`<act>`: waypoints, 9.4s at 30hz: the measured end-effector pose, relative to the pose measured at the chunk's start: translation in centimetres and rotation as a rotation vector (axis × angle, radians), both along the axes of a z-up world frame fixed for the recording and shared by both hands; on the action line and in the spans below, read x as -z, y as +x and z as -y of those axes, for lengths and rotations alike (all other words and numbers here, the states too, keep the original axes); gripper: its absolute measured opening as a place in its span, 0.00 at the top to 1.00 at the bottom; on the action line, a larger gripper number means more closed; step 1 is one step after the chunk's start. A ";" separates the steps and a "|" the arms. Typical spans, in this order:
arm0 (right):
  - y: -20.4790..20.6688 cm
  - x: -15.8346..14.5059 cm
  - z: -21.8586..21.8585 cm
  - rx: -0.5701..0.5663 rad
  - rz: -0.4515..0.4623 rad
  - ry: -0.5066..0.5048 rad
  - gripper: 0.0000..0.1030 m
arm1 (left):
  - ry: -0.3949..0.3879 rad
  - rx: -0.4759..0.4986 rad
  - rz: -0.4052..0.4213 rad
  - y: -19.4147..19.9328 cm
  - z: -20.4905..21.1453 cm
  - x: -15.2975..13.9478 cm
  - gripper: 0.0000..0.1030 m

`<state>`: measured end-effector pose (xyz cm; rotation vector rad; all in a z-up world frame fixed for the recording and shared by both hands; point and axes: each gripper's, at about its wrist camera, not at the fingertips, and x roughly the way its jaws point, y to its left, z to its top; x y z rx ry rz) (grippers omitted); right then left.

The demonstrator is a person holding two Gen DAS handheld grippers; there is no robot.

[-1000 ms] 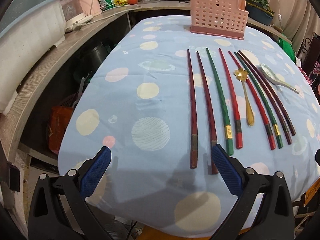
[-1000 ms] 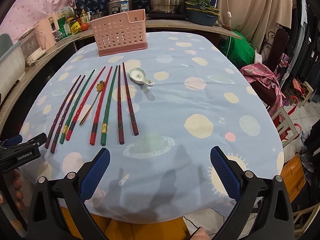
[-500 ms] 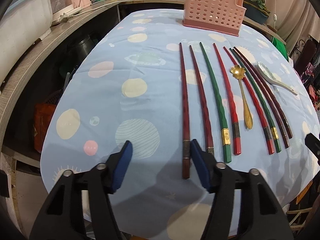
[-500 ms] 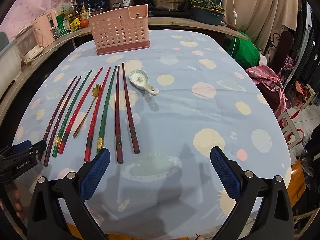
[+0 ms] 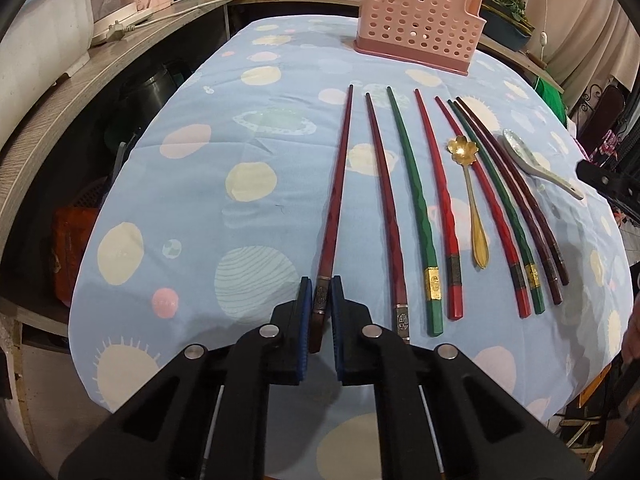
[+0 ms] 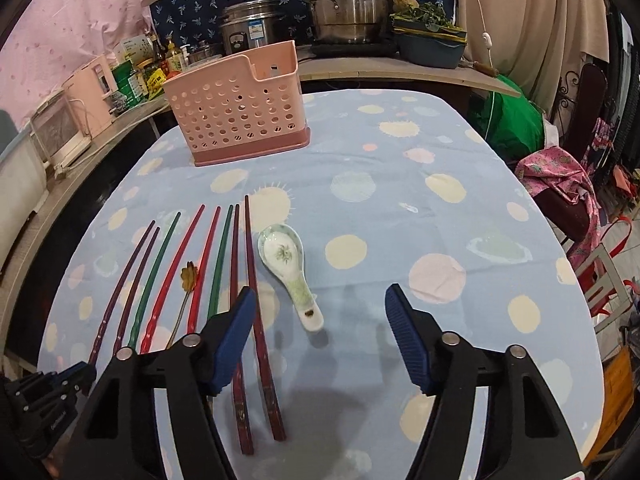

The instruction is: Organize utensils

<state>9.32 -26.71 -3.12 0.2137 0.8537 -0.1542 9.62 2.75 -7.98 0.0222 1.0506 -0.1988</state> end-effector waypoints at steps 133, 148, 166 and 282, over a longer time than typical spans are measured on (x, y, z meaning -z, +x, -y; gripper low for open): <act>1.3 -7.3 2.8 -0.045 0.177 0.055 0.96 | -0.194 -0.062 0.427 8.7 -3.3 -20.5 0.94; 17.6 -13.4 4.6 -0.063 0.306 0.085 0.96 | -0.249 -0.020 0.735 18.3 3.2 -35.7 0.94; 25.3 -7.6 4.1 -0.084 0.198 0.079 0.95 | -0.165 -0.026 0.556 30.1 8.0 -24.1 0.93; -6.2 4.4 -3.7 -0.108 -0.023 0.059 0.92 | -0.002 0.021 0.099 -2.8 0.3 0.2 0.84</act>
